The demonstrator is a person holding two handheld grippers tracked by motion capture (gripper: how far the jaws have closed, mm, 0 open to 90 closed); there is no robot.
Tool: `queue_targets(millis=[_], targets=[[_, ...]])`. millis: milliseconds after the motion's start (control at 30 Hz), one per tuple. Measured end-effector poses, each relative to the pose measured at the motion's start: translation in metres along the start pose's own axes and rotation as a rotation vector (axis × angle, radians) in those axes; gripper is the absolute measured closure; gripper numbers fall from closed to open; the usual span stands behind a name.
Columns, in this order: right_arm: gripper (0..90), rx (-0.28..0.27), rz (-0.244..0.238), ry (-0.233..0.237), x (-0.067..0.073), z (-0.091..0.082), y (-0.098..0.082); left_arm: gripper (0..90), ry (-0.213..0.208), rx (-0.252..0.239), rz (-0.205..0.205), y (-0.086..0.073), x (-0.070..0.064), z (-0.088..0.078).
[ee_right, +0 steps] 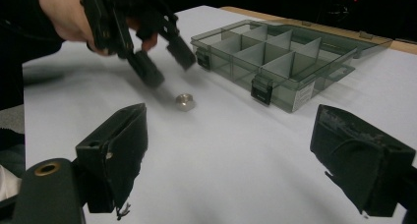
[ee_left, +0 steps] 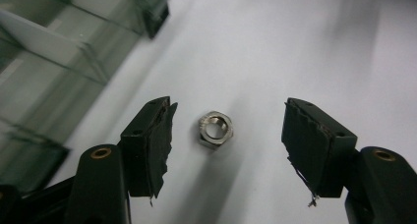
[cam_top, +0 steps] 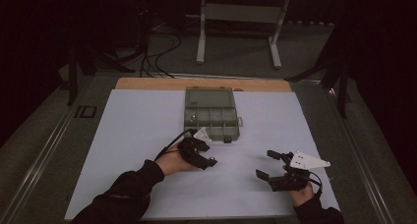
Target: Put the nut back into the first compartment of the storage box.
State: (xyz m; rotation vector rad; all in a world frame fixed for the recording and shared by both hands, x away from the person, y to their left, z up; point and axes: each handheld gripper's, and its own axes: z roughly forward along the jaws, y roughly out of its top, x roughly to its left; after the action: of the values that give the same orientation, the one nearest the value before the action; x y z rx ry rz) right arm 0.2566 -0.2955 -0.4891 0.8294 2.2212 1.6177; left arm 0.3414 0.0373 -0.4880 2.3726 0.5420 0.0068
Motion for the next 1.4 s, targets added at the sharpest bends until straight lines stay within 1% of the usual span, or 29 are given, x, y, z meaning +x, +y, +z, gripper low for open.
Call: queue_targets(millis=[33,100,133,267,367,400,433,500,533,633,667,700,767,800,867,933,1000,1033,1067,1100,1133,1233,1267,1300,1333,1367,1400], targets=[[14.3,0.001,0.000,-0.001,0.000,0.000,0.000,37.9,-0.005,0.007,0.004,-0.001,-0.001,0.003],[14.3,0.001,0.000,-0.002,0.000,0.000,0.000,39.4,0.002,0.025,0.020,-0.001,-0.004,0.010],[14.3,0.001,0.000,-0.001,0.000,0.000,0.000,42.3,0.003,0.033,0.034,-0.001,-0.004,0.012],[14.3,-0.001,-0.002,-0.003,0.000,-0.001,0.000,47.6,0.037,0.065,0.084,-0.001,-0.009,0.018],[14.3,-0.001,0.000,-0.004,0.000,-0.001,0.000,51.3,0.058,0.080,0.097,0.000,-0.009,0.021],[14.3,0.000,-0.002,-0.003,0.000,-0.001,0.000,53.0,0.066,0.099,0.108,0.000,-0.009,0.021],[14.3,0.000,-0.002,-0.003,0.000,0.000,0.000,54.7,0.073,0.106,0.115,-0.001,-0.009,0.022],[14.3,0.000,-0.003,-0.003,0.000,0.000,0.000,56.2,0.076,0.099,0.104,-0.002,-0.009,0.024],[14.3,0.000,-0.003,-0.003,0.000,0.000,0.000,56.9,0.081,0.097,0.105,-0.002,-0.009,0.024],[14.3,0.000,-0.001,-0.005,0.000,-0.001,0.000,63.5,0.102,0.088,0.091,-0.003,-0.008,0.024],[14.3,0.001,0.001,-0.006,0.000,0.000,0.000,67.8,0.106,0.091,0.088,-0.002,-0.008,0.024],[14.3,0.002,0.002,-0.006,0.000,0.000,0.000,69.2,0.108,0.097,0.089,-0.002,-0.008,0.024],[14.3,0.003,0.000,-0.007,0.000,0.000,0.000,69.7,0.121,0.108,0.106,0.000,-0.010,0.024],[14.3,0.003,0.000,-0.007,0.000,0.000,0.000,69.8,0.128,0.111,0.102,0.001,-0.011,0.024],[14.3,0.000,0.001,-0.007,0.000,-0.001,0.000,69.8,0.143,0.109,0.107,0.001,-0.013,0.024],[14.3,0.000,0.003,-0.006,0.000,-0.001,0.000,69.9,0.142,0.111,0.099,0.002,-0.012,0.023],[14.3,0.000,0.001,-0.007,0.000,-0.001,0.000,69.9,0.136,0.088,0.074,0.004,-0.007,0.017],[14.3,-0.001,0.002,-0.007,0.000,-0.001,0.000,69.9,0.141,0.083,0.067,0.005,-0.006,0.014],[14.3,-0.001,0.002,-0.007,0.000,-0.001,0.000,69.9,0.146,0.066,0.063,0.007,-0.004,0.009],[14.3,-0.001,0.002,-0.008,-0.001,-0.001,0.000,69.9,0.146,0.066,0.063,0.007,-0.004,0.009],[14.3,-0.001,0.004,-0.007,-0.001,-0.001,0.000,69.9,0.152,0.042,0.045,0.011,0.001,-0.002],[14.3,-0.001,0.006,-0.005,-0.001,0.000,0.000,69.9,0.172,-0.007,0.016,0.019,0.007,-0.018],[14.3,-0.001,0.007,-0.004,-0.001,0.000,0.000,69.9,0.188,-0.017,0.017,0.022,0.010,-0.024],[14.3,0.000,0.004,-0.005,0.000,0.000,0.000,69.9,0.194,-0.034,0.006,0.025,0.013,-0.029],[14.3,-0.001,0.003,-0.005,0.000,0.000,0.000,69.9,0.199,-0.038,0.002,0.028,0.017,-0.036],[14.3,0.000,0.003,-0.005,0.000,0.000,0.000,69.9,0.219,-0.052,-0.007,0.030,0.021,-0.041],[14.3,0.000,0.003,-0.005,0.000,0.000,0.000,69.9,0.226,-0.060,-0.016,0.033,0.025,-0.046]])
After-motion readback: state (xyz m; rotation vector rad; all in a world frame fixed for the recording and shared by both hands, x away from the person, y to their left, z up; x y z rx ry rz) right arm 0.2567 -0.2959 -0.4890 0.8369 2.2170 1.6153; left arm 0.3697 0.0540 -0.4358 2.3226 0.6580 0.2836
